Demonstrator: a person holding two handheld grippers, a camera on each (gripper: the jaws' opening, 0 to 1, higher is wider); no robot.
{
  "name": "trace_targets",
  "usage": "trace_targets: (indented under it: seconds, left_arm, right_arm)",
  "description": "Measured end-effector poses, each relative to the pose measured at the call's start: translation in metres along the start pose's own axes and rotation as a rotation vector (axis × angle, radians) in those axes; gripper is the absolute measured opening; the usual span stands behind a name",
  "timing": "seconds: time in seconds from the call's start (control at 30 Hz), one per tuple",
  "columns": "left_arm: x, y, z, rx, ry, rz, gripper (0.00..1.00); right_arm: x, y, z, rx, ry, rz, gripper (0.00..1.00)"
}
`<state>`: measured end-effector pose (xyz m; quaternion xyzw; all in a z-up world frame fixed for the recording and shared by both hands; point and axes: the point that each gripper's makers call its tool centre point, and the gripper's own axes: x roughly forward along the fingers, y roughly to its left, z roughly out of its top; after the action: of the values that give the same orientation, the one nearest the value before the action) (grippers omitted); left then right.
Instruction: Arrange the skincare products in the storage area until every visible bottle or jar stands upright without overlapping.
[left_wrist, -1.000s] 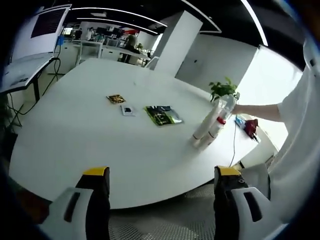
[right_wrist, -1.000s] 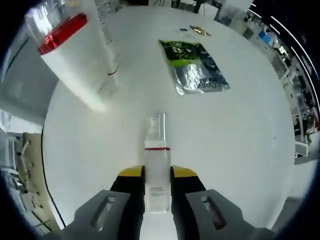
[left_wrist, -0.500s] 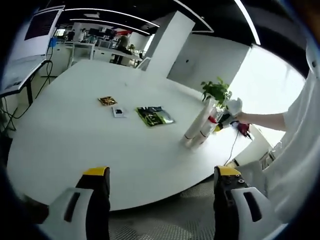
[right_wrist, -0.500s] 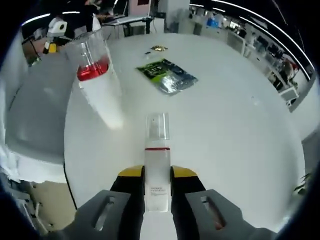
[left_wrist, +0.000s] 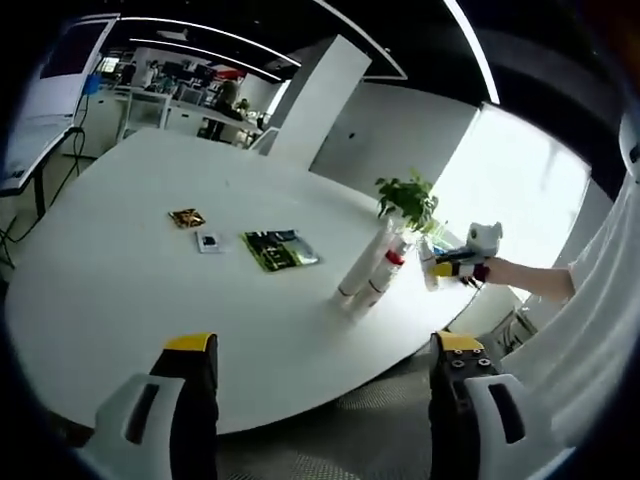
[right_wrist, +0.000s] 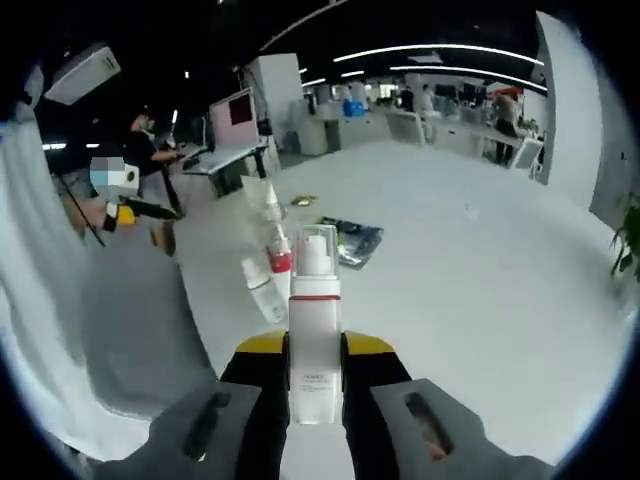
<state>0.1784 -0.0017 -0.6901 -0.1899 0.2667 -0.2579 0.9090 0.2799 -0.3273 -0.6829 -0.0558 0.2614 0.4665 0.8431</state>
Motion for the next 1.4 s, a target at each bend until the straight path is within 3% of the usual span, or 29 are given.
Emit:
trace_targets:
  seconds: [0.2, 0.33, 0.47, 0.53, 0.6, 0.73, 0.93, 1.03, 1.13, 1.3, 1.4]
  left_arm:
    - [-0.001, -0.012, 0.006, -0.005, -0.026, -0.026, 0.87]
    - [-0.002, -0.024, 0.014, 0.039, -0.034, -0.044, 0.91]
    - [-0.003, -0.052, 0.025, 0.094, -0.041, -0.109, 0.91]
    - [-0.003, -0.068, 0.031, 0.129, -0.043, -0.144, 0.91]
    - [-0.004, -0.084, 0.043, 0.142, -0.084, -0.154, 0.89]
    - [-0.008, -0.105, 0.068, 0.109, -0.178, -0.161, 0.80]
    - [-0.010, -0.117, 0.077, 0.134, -0.198, -0.130, 0.70]
    - [-0.012, -0.123, 0.081, 0.085, -0.230, -0.173, 0.59]
    - [-0.014, -0.115, 0.084, 0.061, -0.252, -0.151, 0.53]
    - [-0.020, -0.110, 0.094, 0.059, -0.294, -0.139, 0.41]
    - [-0.024, -0.112, 0.106, 0.047, -0.364, -0.142, 0.33]
  right_arm:
    - [-0.012, 0.064, 0.040, 0.059, -0.190, 0.028, 0.18]
    - [-0.006, 0.108, 0.067, 0.078, -0.294, 0.076, 0.18]
    - [0.007, 0.145, 0.092, 0.087, -0.377, 0.121, 0.18]
    - [0.015, 0.158, 0.100, 0.063, -0.382, 0.121, 0.19]
    - [0.024, 0.173, 0.117, 0.084, -0.437, 0.129, 0.19]
    - [0.046, 0.197, 0.127, 0.009, -0.410, 0.092, 0.19]
    - [0.076, 0.224, 0.129, -0.151, -0.331, 0.014, 0.19]
    - [0.081, 0.234, 0.138, -0.201, -0.350, -0.010, 0.19]
    - [0.085, 0.236, 0.140, -0.308, -0.318, -0.064, 0.19]
    - [0.088, 0.241, 0.141, -0.378, -0.300, -0.093, 0.19]
    - [0.088, 0.241, 0.140, -0.365, -0.303, -0.096, 0.19]
